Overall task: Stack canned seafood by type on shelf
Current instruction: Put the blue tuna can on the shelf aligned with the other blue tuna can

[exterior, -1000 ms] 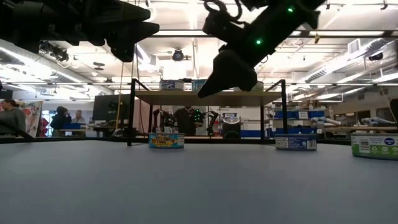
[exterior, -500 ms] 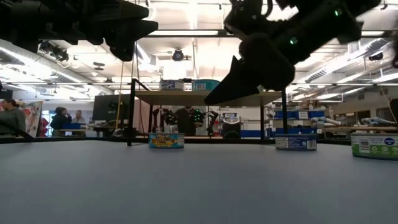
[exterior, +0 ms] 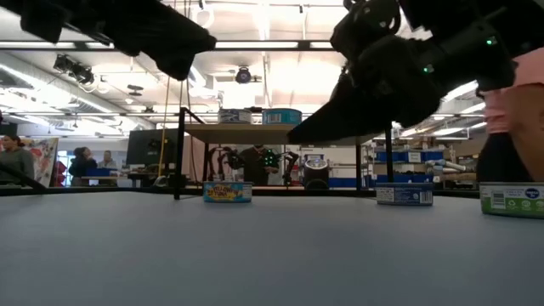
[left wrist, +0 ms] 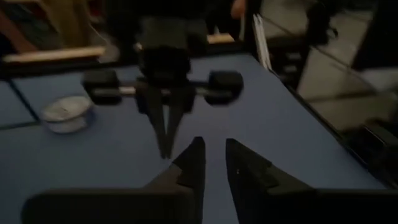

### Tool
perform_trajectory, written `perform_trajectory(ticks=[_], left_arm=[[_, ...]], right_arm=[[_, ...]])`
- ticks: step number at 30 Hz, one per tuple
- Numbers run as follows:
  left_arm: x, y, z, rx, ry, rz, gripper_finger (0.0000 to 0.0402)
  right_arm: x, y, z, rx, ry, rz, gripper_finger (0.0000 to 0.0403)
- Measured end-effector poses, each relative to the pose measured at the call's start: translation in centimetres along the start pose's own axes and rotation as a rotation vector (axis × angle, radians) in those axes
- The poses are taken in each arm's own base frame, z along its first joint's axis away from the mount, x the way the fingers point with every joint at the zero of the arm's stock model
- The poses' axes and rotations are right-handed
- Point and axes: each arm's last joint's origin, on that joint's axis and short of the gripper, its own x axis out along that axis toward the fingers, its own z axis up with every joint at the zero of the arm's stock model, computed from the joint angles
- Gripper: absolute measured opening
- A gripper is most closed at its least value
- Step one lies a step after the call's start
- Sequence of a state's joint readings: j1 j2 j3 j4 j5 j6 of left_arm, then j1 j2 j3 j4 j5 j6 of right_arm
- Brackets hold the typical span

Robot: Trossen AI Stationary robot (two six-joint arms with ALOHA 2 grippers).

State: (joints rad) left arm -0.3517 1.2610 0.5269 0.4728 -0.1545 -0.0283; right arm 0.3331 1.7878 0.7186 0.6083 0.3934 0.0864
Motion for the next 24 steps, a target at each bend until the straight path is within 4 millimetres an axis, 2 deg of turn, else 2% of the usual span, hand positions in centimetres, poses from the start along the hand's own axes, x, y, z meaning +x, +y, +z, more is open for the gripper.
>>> perform_trajectory(ticks=[8, 13, 24], left_arm=[[-0.2, -2.3, 0.9, 0.039, 0.263, -0.102, 0.0031], [-0.9, -3.7, 1.3, 0.015, 0.403, -0.13, 0.0012], [-2.3, -5.9, 0.4, -0.059, 0.545, -0.159, 0.0003]], right_arm=[[-0.6, 0.6, -0.4, -0.008, 0.007, 0.023, 0.0], [-1.9, 0.1, -0.3, 0.016, -0.006, 0.021, 0.0], [-5.1, -0.1, 0.5, 0.01, -0.044, -0.017, 0.0]])
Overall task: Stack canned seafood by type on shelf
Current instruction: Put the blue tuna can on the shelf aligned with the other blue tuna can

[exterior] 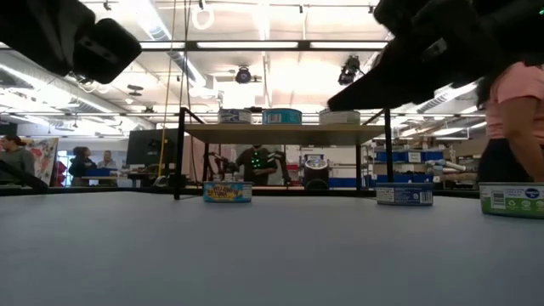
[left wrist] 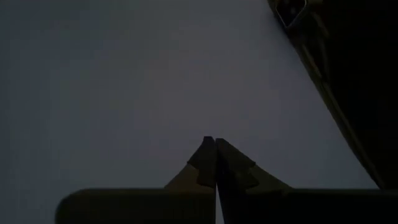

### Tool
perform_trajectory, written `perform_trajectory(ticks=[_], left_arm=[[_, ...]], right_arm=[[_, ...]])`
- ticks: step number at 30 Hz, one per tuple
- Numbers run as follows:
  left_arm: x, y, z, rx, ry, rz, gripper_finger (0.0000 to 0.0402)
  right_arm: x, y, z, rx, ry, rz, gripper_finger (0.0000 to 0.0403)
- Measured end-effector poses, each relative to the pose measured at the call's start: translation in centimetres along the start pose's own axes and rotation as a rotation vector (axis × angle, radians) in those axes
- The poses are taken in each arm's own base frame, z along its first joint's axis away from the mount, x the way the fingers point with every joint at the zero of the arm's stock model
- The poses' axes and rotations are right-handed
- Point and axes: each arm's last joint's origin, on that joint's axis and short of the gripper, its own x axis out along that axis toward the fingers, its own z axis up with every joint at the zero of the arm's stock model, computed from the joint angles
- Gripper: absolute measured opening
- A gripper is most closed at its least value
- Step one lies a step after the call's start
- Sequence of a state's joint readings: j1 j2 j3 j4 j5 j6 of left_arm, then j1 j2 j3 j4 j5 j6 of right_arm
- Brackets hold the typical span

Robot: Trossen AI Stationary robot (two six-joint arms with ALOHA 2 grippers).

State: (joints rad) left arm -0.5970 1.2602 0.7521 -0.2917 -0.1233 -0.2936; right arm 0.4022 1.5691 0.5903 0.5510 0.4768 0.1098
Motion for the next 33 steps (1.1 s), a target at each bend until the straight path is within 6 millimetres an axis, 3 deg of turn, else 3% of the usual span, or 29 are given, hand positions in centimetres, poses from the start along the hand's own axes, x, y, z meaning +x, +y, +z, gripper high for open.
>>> perform_trajectory(ticks=[11, 19, 33], left_arm=[[-0.2, -0.7, -1.3, -0.036, 0.104, 0.013, 0.0002], [-0.3, -1.3, -1.5, -0.023, 0.104, -0.004, 0.0001], [-0.4, -2.0, -1.7, 0.001, 0.106, -0.018, 0.0001]], right_arm=[[-4.0, 0.2, 1.4, -0.004, 0.042, -0.078, 0.0], [-6.4, -0.9, 1.5, 0.011, 0.115, -0.142, 0.0], [-7.4, -1.9, 0.4, 0.044, 0.25, -0.18, 0.0]])
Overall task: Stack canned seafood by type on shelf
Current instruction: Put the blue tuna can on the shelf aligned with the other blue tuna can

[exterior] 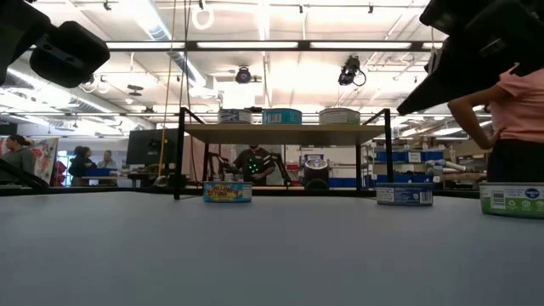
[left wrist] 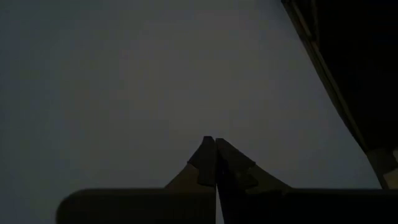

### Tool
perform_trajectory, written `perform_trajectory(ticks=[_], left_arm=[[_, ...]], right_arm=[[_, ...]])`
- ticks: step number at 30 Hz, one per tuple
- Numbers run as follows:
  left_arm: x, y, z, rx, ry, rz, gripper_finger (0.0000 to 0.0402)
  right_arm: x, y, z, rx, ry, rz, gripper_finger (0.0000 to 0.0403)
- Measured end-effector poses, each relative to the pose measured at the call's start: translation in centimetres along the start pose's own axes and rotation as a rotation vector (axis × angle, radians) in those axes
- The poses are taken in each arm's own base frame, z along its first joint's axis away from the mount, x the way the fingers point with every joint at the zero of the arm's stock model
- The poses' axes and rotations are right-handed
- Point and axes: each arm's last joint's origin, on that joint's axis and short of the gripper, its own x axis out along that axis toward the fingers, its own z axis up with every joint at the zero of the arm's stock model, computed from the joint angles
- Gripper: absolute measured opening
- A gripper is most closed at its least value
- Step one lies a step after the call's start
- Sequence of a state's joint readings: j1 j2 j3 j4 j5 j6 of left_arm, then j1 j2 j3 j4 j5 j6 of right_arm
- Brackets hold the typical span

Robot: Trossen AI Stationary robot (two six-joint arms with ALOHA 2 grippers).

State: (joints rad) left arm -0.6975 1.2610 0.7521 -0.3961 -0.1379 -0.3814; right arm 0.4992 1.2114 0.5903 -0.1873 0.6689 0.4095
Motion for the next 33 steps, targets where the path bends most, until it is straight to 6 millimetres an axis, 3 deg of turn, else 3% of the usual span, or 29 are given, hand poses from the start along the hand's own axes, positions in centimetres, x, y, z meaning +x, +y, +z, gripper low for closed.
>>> perform_trajectory(ticks=[13, 18, 27, 33], left_arm=[[-0.1, -1.8, -0.8, 0.046, 0.028, -0.061, 0.0003], [-0.2, -2.2, -1.2, -0.021, 0.057, -0.071, 0.003], [0.6, -2.5, -3.6, -0.091, 0.332, -0.087, 0.0091], [1.2, -2.6, -4.5, -0.08, 0.428, -0.064, 0.0103]], right_arm=[[0.0, 0.0, 0.0, 0.006, 0.0, 0.009, 0.0], [0.0, 0.0, 0.0, 0.007, 0.0, 0.009, 0.0], [0.0, 0.0, 0.0, 0.01, 0.0, 0.01, 0.0], [0.0, 0.1, 0.0, 0.01, 0.0, 0.01, 0.0001]])
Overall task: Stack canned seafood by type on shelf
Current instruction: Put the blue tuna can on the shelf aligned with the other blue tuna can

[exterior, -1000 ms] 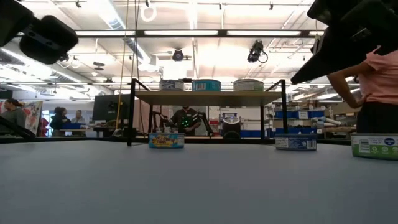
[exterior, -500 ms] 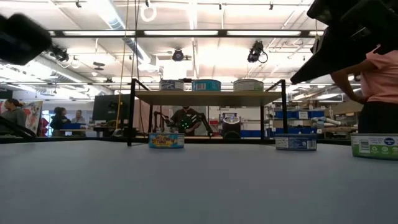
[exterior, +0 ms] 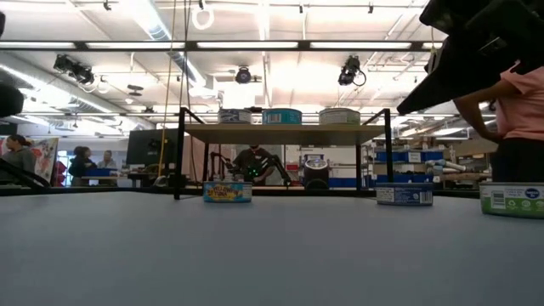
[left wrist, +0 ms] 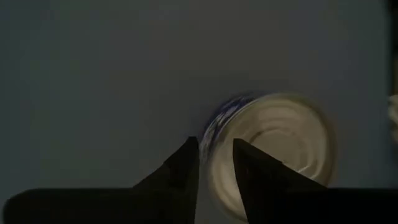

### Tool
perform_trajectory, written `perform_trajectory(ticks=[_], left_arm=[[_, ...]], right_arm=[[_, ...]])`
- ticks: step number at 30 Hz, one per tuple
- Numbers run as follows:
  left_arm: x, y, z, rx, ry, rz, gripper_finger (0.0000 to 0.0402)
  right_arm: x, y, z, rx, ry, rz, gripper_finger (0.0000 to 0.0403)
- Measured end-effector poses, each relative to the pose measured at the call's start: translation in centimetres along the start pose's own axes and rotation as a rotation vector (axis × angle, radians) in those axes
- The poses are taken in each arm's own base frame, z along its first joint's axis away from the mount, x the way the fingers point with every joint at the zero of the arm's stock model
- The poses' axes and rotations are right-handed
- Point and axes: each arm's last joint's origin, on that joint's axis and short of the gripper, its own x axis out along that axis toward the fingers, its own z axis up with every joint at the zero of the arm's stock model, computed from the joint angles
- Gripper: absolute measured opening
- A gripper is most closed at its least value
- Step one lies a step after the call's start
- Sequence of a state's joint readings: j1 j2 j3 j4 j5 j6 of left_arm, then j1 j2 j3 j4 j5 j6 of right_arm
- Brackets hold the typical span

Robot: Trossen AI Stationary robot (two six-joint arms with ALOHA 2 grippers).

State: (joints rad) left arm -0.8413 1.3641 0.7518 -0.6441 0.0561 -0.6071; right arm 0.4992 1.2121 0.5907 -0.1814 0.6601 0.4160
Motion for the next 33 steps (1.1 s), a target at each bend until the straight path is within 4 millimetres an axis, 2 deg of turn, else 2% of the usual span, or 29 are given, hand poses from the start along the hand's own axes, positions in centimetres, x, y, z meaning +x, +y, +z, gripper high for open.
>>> perform_trajectory(ticks=[5, 11, 20, 26, 33], left_arm=[[0.7, 0.2, -0.3, -0.008, 0.072, 0.015, 0.0103], [0.8, 0.2, -0.3, -0.014, 0.079, 0.011, 0.0093], [0.8, 0.1, -0.1, -0.014, 0.063, 0.004, 0.0007], [0.8, 0.4, 0.4, -0.05, 0.013, 0.025, 0.0003], [0.7, 1.8, 1.5, -0.088, -0.048, 0.079, 0.0002]], right_arm=[[0.0, 0.0, 0.0, 0.0, 0.0, 0.0, 0.0001], [0.0, 0.0, 0.0, 0.0, 0.0, 0.0, 0.0001], [0.0, 0.0, 0.0, 0.0, 0.0, 0.0, 0.0001], [0.0, 0.0, 0.0, 0.0, 0.0, 0.0, 0.0001], [0.0, 0.0, 0.0, 0.001, -0.001, 0.0, 0.0001]])
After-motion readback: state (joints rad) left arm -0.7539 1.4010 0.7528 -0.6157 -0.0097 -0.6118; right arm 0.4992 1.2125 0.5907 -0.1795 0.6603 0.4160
